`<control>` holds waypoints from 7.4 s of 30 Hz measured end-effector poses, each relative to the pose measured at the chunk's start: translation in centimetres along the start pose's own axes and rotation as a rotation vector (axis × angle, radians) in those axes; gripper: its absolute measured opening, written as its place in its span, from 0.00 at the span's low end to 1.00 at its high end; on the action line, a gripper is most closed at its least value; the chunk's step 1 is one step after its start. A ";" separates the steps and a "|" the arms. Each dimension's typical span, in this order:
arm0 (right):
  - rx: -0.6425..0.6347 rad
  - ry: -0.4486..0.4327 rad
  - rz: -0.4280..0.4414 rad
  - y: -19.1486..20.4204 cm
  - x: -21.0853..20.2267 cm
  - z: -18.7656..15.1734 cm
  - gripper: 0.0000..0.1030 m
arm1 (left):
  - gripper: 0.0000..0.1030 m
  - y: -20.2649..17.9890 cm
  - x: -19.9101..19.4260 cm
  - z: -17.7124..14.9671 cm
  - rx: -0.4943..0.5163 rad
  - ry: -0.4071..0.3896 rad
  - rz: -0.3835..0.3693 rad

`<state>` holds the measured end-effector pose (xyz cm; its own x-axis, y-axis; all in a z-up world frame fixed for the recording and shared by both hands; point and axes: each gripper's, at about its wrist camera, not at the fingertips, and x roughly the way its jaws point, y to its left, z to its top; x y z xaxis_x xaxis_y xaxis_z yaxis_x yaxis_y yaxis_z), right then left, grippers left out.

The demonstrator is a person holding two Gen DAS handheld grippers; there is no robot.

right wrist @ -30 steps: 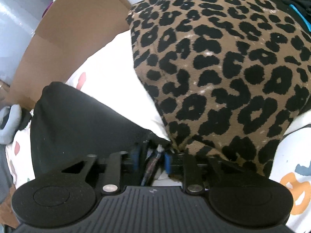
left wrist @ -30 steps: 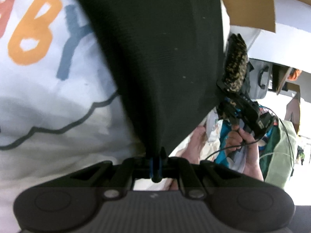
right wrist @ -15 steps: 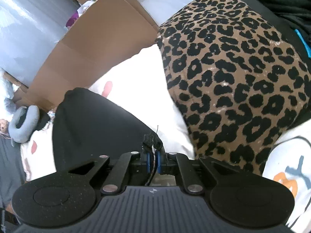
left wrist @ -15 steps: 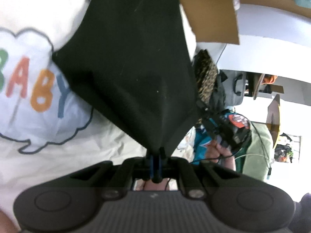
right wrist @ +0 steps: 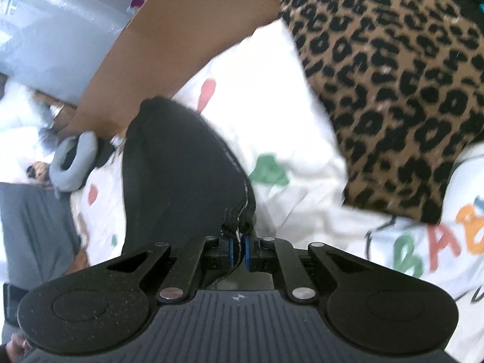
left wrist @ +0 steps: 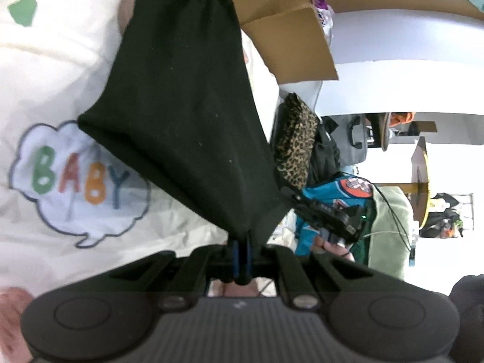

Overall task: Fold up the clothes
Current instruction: 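Lift the black shorts off the bed with both grippers, then carry the hanging shorts and lower them toward the bed with both grippers, then lay the folded shorts on the bed and open both grippers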

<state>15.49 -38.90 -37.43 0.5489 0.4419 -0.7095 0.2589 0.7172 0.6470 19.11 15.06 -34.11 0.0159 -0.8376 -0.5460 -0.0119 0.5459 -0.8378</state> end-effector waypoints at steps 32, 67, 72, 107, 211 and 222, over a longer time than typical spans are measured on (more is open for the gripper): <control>-0.208 0.421 0.108 3.9 4.4 -3.4 0.04 | 0.04 9.5 -0.4 -2.2 -0.080 0.062 0.179; -0.252 0.553 0.074 -0.1 9.7 -2.3 0.44 | 0.04 13.3 3.8 -2.8 -0.085 0.118 0.268; -0.208 0.561 0.134 -0.6 11.3 -2.3 0.34 | 0.04 13.5 4.1 -2.6 -0.090 0.114 0.271; -0.234 0.658 0.247 1.4 6.5 -6.4 0.02 | 0.04 11.8 -0.8 -7.0 -0.108 0.201 0.167; -0.558 0.177 -0.065 7.4 12.7 2.8 0.79 | 0.70 8.4 3.6 9.1 0.289 -0.254 0.634; -0.638 0.164 -0.204 7.5 15.5 1.8 0.79 | 0.71 8.0 5.3 10.7 0.396 -0.283 0.684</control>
<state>27.35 -27.68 -43.05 0.3985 0.3046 -0.8651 -0.2023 0.9492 0.2411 29.82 15.19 -43.67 0.3835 -0.3120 -0.8693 0.2414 0.9424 -0.2318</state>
